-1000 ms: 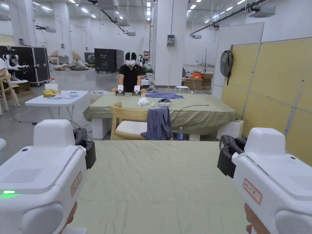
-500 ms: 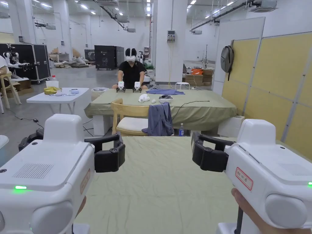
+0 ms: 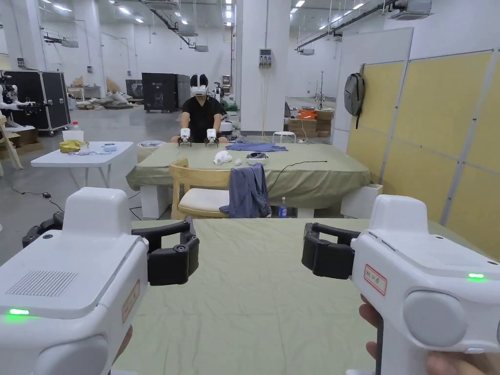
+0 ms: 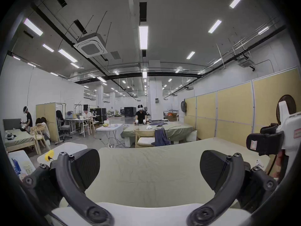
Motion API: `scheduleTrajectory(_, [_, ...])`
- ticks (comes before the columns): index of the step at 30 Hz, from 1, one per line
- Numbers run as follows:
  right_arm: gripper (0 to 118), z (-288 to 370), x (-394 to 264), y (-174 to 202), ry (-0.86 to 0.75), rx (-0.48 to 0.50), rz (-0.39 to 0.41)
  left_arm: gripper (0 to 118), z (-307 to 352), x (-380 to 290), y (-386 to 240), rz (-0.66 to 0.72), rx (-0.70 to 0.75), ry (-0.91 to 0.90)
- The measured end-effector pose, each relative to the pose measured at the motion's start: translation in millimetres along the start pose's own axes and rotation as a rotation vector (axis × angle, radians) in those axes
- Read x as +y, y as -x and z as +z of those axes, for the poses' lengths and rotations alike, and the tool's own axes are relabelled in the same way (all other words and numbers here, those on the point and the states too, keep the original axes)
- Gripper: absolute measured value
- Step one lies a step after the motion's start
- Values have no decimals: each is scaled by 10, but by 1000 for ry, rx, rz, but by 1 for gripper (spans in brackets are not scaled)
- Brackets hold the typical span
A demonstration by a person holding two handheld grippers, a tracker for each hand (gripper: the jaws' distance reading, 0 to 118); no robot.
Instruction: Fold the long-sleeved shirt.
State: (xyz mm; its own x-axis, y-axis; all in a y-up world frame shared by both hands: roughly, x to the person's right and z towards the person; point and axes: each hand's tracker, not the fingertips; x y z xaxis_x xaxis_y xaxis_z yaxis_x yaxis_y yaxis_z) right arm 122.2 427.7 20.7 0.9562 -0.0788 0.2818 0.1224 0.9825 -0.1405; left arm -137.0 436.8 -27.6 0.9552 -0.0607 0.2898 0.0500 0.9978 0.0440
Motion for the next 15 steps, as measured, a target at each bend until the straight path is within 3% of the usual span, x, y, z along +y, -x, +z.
scheduleTrajectory(5, [118,-19,-24,121,-6,-123,53,118,-1,1,-45,-16,7,0])
scheduleTrajectory(12, [118,-70,-6,57,44,-27,9,118,29,17,-27,-16,-7,-6])
scheduleTrajectory(15, [118,-79,25,40,41,-29,-16,118,15,18,-13,-9,-5,0])
